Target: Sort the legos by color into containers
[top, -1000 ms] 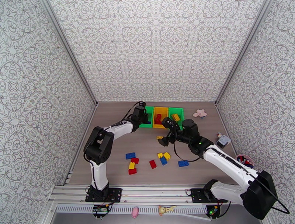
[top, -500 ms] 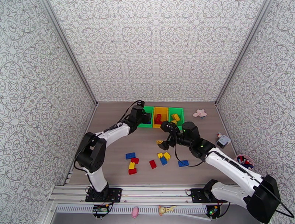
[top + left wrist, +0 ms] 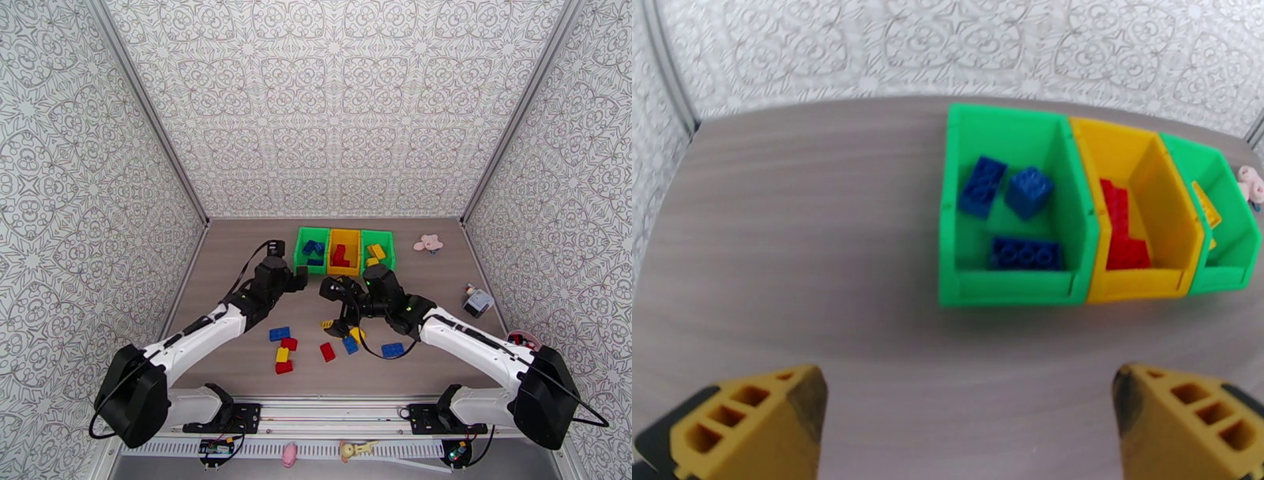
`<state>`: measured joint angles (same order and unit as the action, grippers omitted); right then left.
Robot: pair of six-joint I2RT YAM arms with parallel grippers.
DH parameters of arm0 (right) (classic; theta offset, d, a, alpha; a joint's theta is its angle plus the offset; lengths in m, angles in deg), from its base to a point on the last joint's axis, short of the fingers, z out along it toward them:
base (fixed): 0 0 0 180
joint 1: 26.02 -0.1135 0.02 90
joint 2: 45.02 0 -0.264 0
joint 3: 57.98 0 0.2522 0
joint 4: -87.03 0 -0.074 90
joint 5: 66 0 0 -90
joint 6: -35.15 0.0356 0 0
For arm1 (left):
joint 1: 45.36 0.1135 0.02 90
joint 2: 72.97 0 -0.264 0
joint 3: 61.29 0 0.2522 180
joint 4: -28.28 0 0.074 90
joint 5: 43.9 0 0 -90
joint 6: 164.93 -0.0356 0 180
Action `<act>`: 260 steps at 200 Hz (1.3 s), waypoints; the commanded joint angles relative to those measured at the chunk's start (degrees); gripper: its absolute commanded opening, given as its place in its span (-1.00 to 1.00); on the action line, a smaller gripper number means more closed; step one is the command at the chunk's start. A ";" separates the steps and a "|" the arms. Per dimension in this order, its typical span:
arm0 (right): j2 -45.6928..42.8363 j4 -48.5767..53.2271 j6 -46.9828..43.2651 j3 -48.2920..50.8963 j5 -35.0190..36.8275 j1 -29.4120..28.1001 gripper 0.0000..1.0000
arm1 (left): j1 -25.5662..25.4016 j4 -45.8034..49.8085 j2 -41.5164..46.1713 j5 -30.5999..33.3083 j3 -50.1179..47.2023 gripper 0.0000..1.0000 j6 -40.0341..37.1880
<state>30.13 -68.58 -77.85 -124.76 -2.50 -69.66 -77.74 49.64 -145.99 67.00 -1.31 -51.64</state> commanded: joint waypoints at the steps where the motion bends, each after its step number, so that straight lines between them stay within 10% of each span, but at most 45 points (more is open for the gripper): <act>1: 1.45 3.05 -3.03 -3.01 -2.24 -0.72 0.99 | -1.65 11.46 2.42 2.66 -2.25 0.99 7.12; 65: 3.97 2.81 -3.54 -3.73 -2.35 -1.00 0.99 | -5.34 27.03 6.87 -1.34 -5.71 0.99 15.60; 260: 4.60 4.13 -2.60 -4.71 -0.08 -0.97 0.99 | -4.09 28.74 -7.67 -9.74 -5.70 0.92 21.98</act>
<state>35.73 -64.56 -80.39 -129.08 -3.25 -70.34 -82.31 78.95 -152.04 58.41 -8.61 -28.98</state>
